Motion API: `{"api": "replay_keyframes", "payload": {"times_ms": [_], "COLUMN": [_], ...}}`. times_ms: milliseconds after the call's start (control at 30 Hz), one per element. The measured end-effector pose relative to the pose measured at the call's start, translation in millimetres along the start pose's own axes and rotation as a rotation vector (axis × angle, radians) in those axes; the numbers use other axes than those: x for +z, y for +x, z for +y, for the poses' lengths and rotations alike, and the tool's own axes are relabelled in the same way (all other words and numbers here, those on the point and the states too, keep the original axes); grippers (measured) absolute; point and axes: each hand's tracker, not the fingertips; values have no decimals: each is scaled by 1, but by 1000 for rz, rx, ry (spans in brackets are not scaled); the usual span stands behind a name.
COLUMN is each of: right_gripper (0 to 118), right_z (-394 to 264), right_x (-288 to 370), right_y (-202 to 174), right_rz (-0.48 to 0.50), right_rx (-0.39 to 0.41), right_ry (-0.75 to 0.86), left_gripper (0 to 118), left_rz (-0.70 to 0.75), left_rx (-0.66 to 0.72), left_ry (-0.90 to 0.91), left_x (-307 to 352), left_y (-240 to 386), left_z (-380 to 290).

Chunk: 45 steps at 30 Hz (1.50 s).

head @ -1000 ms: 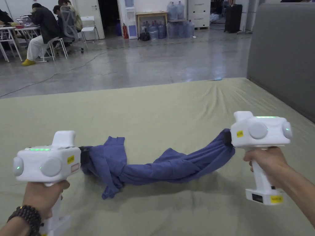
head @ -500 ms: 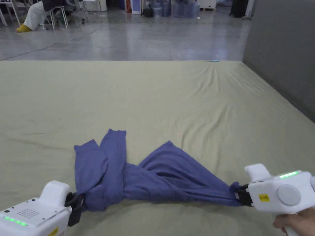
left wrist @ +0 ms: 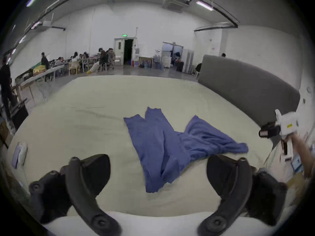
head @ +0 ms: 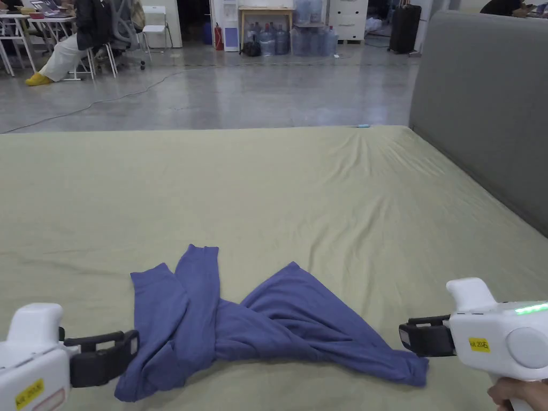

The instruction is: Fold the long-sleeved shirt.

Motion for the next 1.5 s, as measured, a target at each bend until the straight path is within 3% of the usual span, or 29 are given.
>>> {"api": "replay_keyframes", "payload": {"times_ms": [33, 67, 100, 133, 300, 333, 400, 433, 633, 667, 700, 733, 767, 800, 833, 900, 1000, 1100, 1300, 1367, 1433, 1467, 1500], "right_gripper": [77, 32, 0, 0, 0, 19, 85, 97, 92, 77, 48, 12, 7, 6, 4, 4, 4, 4, 4, 4, 4, 4, 4], "right_z": [-3, -9, -14, -23, -30, -28, -21, -21, -16, -19, -22, -23, -24, -27, -25, -20, -19, -16, -13, -12, -13, -13, -12], "right_x": [4, 10, 10, 9, -2, -5, -22, -31, -94, -103, -111, -115, -120, -122, -121, -113, -115, -116, -116, -118, -115, -116, -116], "right_y": [-1, -4, -6, -10, -22, -23, -14, -16, -6, -8, -10, -13, -15, -16, -20, -28, -27, -18, -8, -6, -7, -7, -6], "right_rz": [9, 26, 42, 27, -32, -33, -36, -48, -93, -76, -61, -65, -73, 1, -35, -55, -55, -35, -6, -3, 0, 1, 2], "right_rx": [-31, -58, -92, -112, -42, -43, -40, -37, -24, -27, -19, 0, 19, 4, 3, 61, 79, 54, 13, 9, 8, 5, 2], "right_ry": [-9, -10, -23, -40, -83, -79, -94, -126, -243, -272, -290, -304, -320, -303, -296, -294, -299, -306, -310, -312, -311, -311, -311], "left_gripper": [100, 65, 10, 0, 0, 0, 0, 0, 0, 0, 0, 0, 0, 0, 13, 72, 94, 98, 94, 83, 62, 42, 2], "left_rz": [9, -8, -20, -14, -30, -35, -37, -39, -39, -36, -34, -32, -33, -35, -33, 5, 49, 64, 148, 138, 114, 124, 128], "left_rx": [35, 61, 76, 77, 81, 75, 72, 74, 81, 82, 85, 86, 82, 74, 61, 46, 31, 48, -51, -78, -78, -84, -95], "left_ry": [1, 12, 15, 6, 9, 8, 10, 10, -13, -18, -25, -26, -28, -35, -56, -93, -183, -280, -475, -519, -529, -503, -491], "left_x": [4, 8, 8, 7, 1, 1, 1, 0, -9, -11, -15, -18, -24, -32, -41, -66, -126, -192, -306, -328, -332, -327, -320], "left_y": [0, -2, -3, 3, 5, 5, 10, 10, 11, 13, 13, 13, 14, 16, 17, 21, 18, 14, 13, 14, 20, 26, 30], "left_z": [0, 1, -1, -5, -4, -4, -4, -3, -2, -1, 2, 5, 11, 18, 26, 42, 66, 78, 69, 61, 51, 50, 54]}}
